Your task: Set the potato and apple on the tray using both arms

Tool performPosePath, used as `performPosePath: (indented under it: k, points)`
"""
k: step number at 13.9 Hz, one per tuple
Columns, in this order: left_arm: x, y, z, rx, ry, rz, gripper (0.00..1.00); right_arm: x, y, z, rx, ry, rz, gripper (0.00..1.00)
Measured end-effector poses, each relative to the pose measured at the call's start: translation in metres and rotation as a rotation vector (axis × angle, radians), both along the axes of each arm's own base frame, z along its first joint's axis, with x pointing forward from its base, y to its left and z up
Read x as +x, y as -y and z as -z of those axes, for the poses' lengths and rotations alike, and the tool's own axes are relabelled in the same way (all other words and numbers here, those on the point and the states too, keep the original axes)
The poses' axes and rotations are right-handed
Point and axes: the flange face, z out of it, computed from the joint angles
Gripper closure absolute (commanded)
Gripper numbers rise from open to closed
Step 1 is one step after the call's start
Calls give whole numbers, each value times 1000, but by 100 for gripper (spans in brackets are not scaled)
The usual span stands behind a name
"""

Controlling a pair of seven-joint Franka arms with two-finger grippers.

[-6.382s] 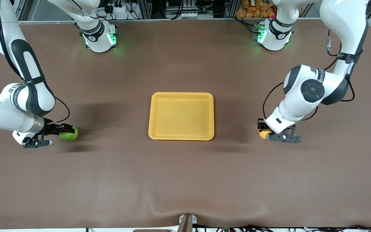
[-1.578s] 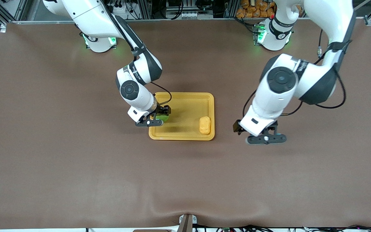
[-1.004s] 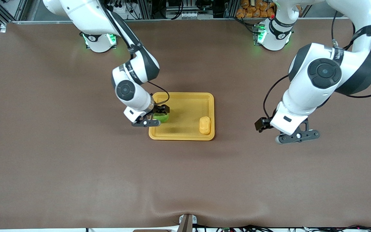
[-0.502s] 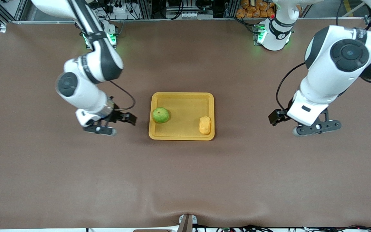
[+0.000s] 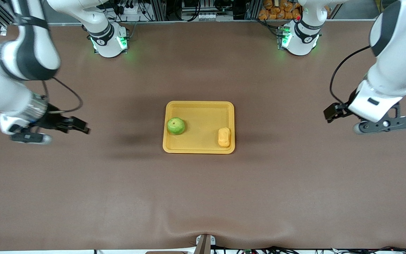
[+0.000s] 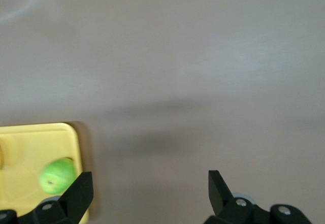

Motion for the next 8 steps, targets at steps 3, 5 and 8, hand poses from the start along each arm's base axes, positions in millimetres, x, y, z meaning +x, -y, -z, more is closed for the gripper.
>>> performPosePath:
  k: [3, 5, 8]
  points:
    - [-12, -13, -21, -2, -1, 15, 0, -18, 37, -35, -59, -11, -12, 0]
    - [-19, -26, -33, -13, -2, 28, 0, -21, 38, -66, -70, -5, -26, 0]
    - [-26, -41, -46, -22, -7, 49, 0, -24, 38, -100, -100, -19, -46, 0]
